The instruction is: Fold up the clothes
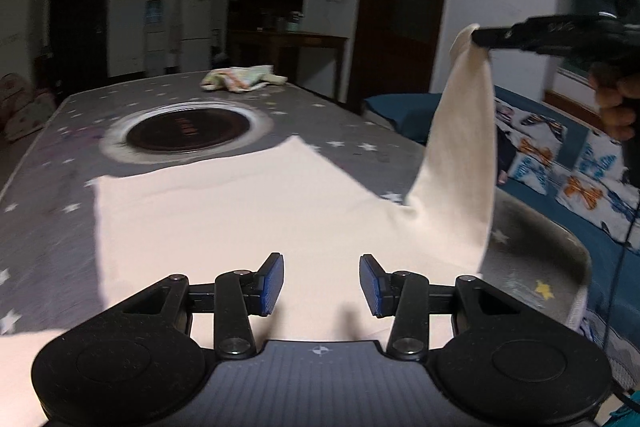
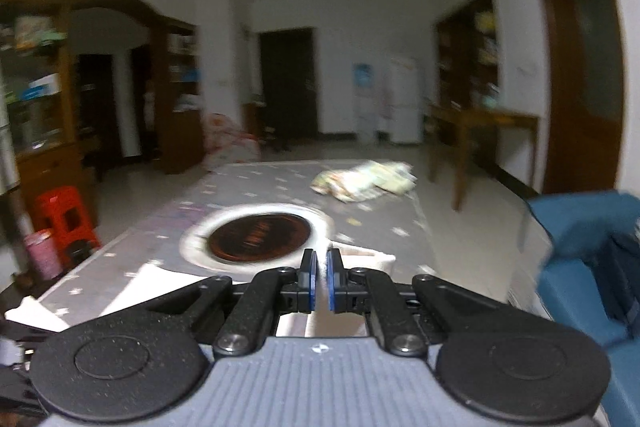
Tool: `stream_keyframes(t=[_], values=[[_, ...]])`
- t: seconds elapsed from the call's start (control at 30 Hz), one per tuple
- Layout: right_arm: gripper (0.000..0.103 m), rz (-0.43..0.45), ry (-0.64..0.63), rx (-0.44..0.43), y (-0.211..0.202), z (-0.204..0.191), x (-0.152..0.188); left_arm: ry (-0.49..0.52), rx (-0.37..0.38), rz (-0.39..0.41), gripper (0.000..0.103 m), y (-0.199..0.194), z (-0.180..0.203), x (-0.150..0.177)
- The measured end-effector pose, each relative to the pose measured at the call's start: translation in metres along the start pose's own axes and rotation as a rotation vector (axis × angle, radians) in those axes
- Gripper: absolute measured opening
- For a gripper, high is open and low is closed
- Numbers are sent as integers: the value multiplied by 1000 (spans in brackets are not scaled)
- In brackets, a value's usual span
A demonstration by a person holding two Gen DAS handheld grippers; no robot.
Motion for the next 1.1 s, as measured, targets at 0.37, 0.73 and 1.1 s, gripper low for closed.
stream_keyframes(t=[0.37,0.73,1.1], values=[[5,-51,-142,-318,36,-111,-10,-118,-97,22,47,-33,-38,17],[21,-158,-173,-494,42,-156,21,-137,-114,-2,48,-28,-45,27],[28,-272,-228,-183,30,-75,47,-131,-120,-4,43,-30,-47,31]])
Point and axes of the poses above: each gripper's, at about its wrist camera, not at the fingertips, and y roughly the way its jaws point, z to its right, x to its underside, the point moved 1 cm from there along y, roughly the way its jaws point
